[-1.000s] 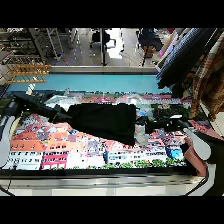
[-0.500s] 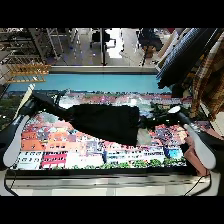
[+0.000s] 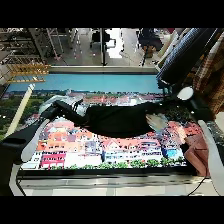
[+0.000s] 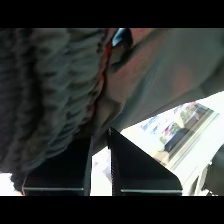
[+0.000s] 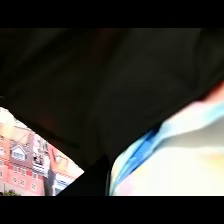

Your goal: Fold the clothes and pants, and hang the long-sleeved shirts on hangers.

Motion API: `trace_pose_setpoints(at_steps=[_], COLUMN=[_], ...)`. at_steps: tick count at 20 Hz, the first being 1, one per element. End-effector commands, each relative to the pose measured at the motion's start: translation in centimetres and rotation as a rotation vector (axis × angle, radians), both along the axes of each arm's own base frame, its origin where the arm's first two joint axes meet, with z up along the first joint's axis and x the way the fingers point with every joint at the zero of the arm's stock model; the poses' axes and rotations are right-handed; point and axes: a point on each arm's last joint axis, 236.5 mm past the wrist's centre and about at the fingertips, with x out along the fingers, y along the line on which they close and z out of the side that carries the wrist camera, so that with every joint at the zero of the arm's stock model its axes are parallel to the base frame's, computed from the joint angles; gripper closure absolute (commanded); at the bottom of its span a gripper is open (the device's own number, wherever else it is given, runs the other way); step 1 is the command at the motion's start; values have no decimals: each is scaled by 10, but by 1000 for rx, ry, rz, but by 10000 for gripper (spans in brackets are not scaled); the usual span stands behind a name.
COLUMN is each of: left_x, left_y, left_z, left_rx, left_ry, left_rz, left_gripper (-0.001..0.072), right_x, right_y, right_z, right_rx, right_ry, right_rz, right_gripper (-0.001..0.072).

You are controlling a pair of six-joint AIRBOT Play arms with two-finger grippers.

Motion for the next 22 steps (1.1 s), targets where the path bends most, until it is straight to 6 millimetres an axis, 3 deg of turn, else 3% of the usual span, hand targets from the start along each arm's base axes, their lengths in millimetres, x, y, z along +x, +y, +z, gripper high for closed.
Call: trace_pose_setpoints(at_steps=[1, 4, 6, 9, 10, 12, 13, 15, 17, 19, 20, 21, 22], left_x=[1, 6, 5, -3, -4, -4, -3, -1, -3, -5, -7, -9, -9], left_y=[-10, 6, 28, 76, 92, 114, 120, 123, 116, 103, 95, 84, 75], left_z=[11, 56, 96, 144, 154, 164, 165, 164, 163, 163, 163, 163, 163], left_rx=[-26, -42, -55, -63, -62, -59, -57, -57, -59, -61, -62, -63, -63], left_ry=[-6, -76, -124, -166, -175, -189, -191, -188, -185, -189, -191, -194, -204], left_rz=[12, 24, 34, 70, 90, 128, 143, 150, 133, 108, 92, 71, 57], left_gripper=[629, 629, 629, 628, 628, 629, 629, 628, 629, 626, 625, 621, 572], right_x=[8, 1, -5, -7, -9, -8, -5, 5, 18, 25, 25, 23, 20], right_y=[79, 175, 226, 275, 284, 278, 269, 247, 217, 174, 149, 122, 98], right_z=[4, -40, -70, -100, -103, -100, -87, -40, 28, 78, 90, 91, 85], right_rx=[-27, -61, -70, -47, -16, -6, -3, 3, 8, -13, -21, -25, -28], right_ry=[-58, -34, -7, 32, 51, 67, 59, -35, -183, -261, -249, -209, -156], right_rz=[104, 265, 353, 419, 429, 426, 422, 445, 432, 370, 327, 271, 219], right_gripper=[692, 692, 691, 688, 604, 240, 162, 140, 139, 130, 130, 131, 131])
